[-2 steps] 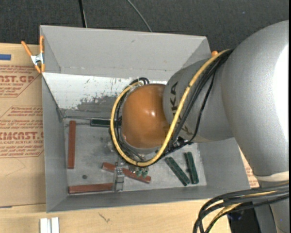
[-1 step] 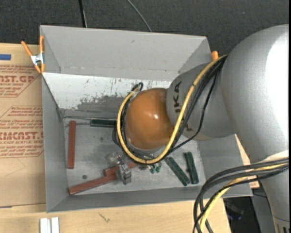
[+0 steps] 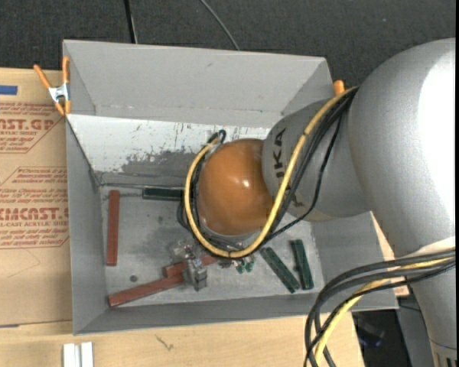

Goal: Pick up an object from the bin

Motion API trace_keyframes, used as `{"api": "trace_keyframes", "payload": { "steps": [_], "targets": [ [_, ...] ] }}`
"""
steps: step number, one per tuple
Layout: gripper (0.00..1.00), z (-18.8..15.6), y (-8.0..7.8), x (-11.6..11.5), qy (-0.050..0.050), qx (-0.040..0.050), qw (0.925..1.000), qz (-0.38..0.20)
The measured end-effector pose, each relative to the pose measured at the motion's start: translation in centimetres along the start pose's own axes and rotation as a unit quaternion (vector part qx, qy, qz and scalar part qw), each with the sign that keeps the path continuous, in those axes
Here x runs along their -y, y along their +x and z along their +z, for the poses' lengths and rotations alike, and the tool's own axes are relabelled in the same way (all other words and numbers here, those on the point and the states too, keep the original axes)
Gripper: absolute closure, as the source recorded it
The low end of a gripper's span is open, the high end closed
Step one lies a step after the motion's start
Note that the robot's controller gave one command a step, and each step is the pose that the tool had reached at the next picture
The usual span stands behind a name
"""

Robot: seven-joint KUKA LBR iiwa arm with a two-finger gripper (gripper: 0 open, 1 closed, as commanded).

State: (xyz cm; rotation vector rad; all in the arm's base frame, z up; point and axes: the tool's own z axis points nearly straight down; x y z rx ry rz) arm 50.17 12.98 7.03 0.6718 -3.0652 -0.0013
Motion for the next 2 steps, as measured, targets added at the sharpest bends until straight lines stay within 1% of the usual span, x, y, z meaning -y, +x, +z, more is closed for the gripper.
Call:
{"api": "trace_keyframes", "payload": {
  "steps": [1, 2],
  "targets": [
    [1.00, -5.4, -0.3, 1.3, 0.000, -0.0011, 1.0000, -0.005],
    [1.00, -23.1, -2.8, -4.7, 0.000, 0.0044, 0.9998, 0.020]
  ]
}}
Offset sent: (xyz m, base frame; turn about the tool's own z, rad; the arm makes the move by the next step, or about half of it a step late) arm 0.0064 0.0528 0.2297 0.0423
